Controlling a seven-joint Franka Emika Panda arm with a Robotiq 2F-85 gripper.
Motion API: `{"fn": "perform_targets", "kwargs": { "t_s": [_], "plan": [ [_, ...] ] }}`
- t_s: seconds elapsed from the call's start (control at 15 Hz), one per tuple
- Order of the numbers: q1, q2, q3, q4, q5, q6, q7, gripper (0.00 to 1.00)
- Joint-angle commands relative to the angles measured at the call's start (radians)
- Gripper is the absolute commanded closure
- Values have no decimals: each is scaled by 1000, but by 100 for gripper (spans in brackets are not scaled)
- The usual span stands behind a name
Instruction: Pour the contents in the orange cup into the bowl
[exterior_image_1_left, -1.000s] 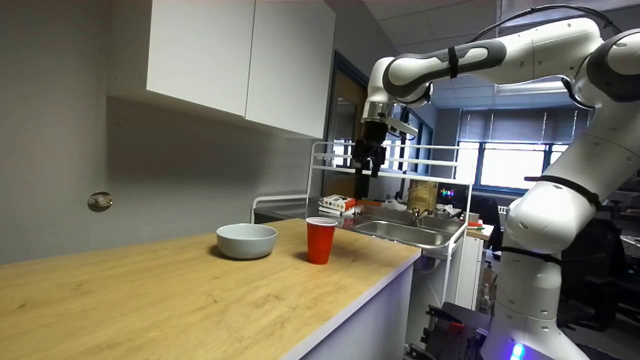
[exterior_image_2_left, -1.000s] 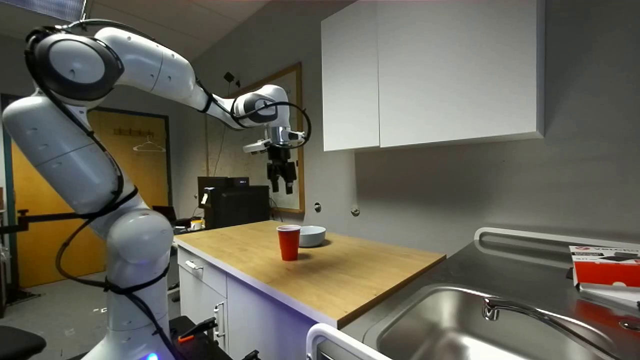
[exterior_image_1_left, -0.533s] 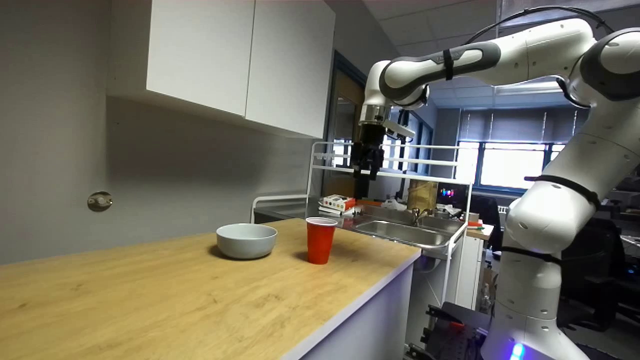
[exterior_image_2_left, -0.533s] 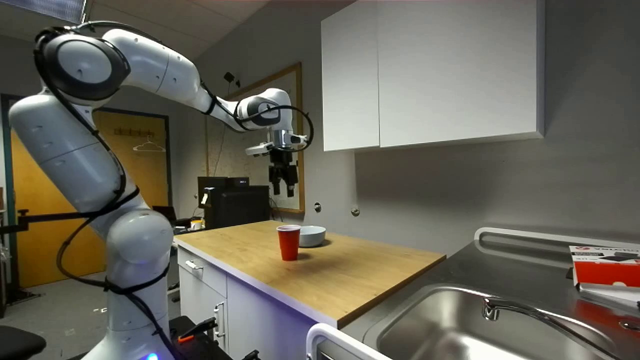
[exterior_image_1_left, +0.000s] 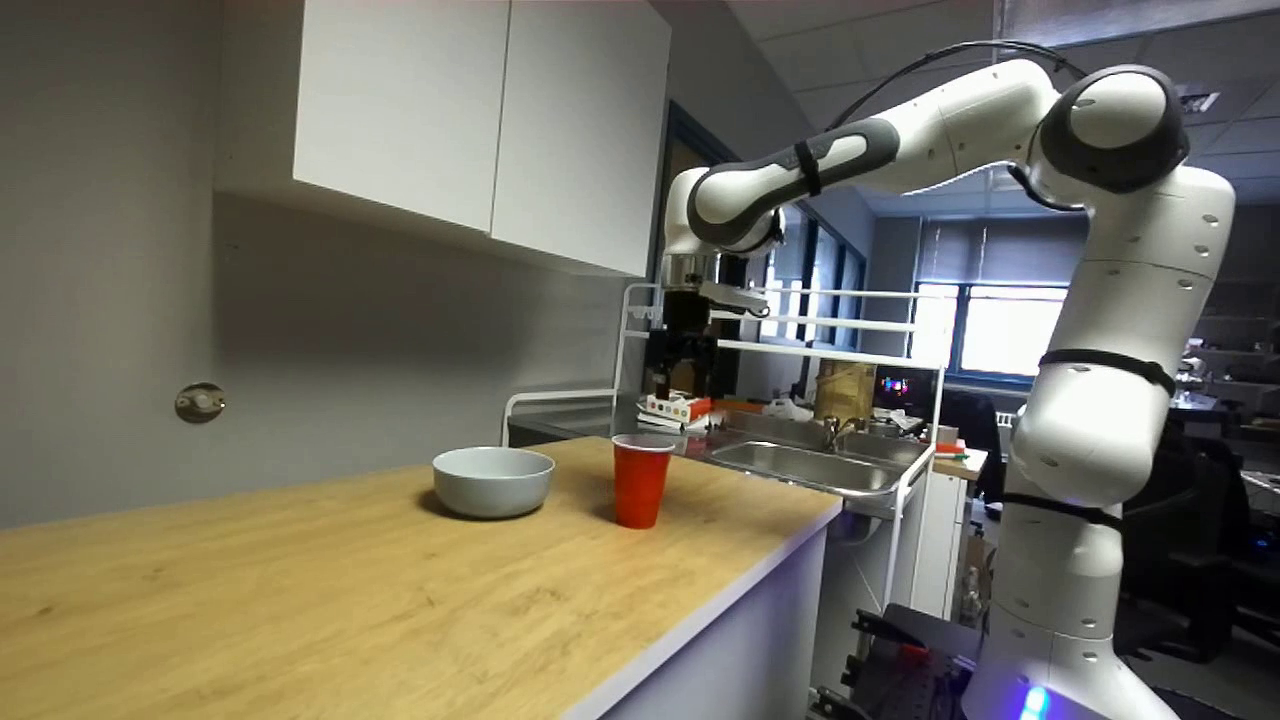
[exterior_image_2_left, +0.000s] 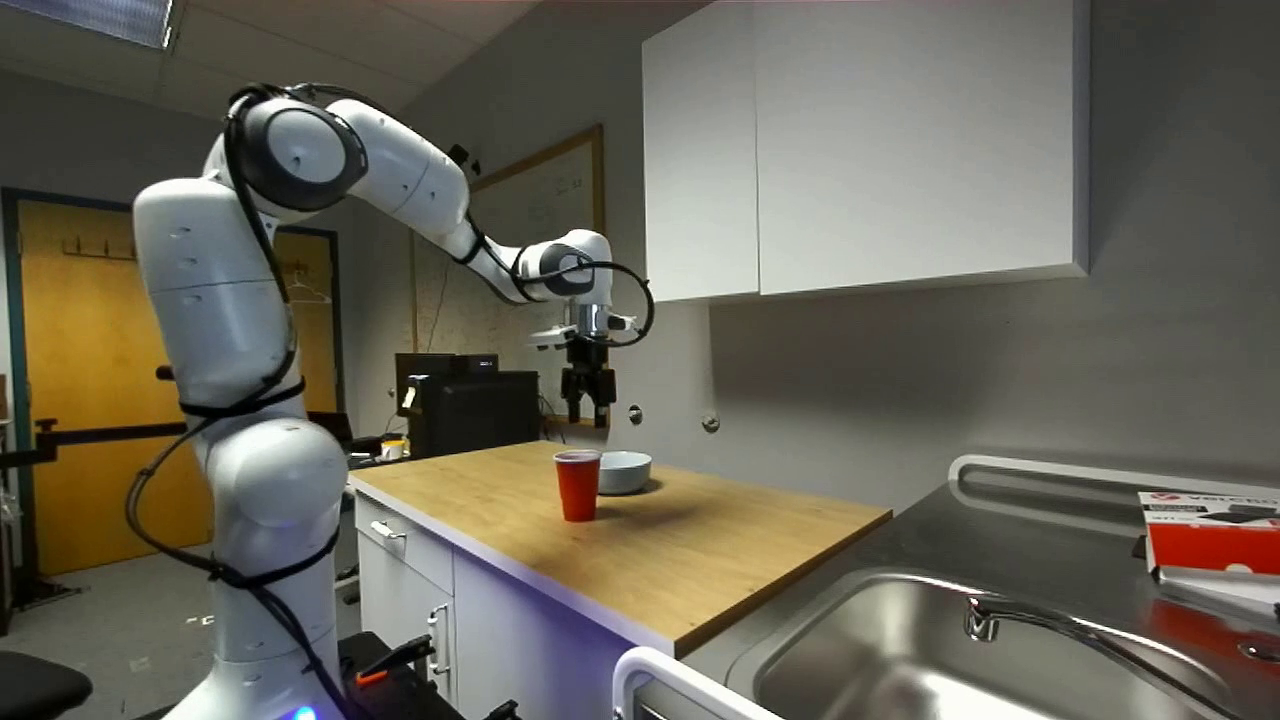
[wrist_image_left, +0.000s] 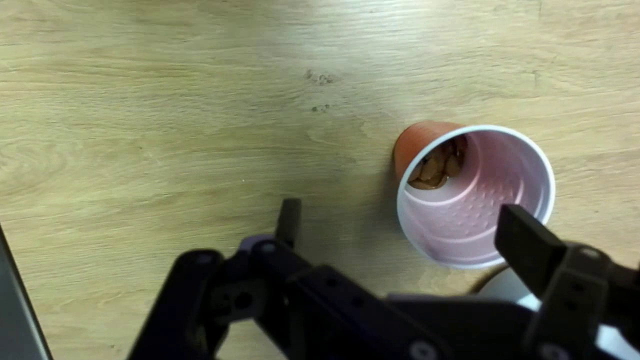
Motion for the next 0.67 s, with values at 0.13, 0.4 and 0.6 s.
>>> {"fn": "perform_targets", "kwargs": {
  "t_s": [0.13, 0.4, 0.6],
  "plan": [
    [13, 194, -8, 135, -9, -49, 53, 0],
    [10, 270, -29, 160, 13, -67, 38, 0],
    [9, 301, -43, 169, 25, -62, 45, 31]
  ]
}}
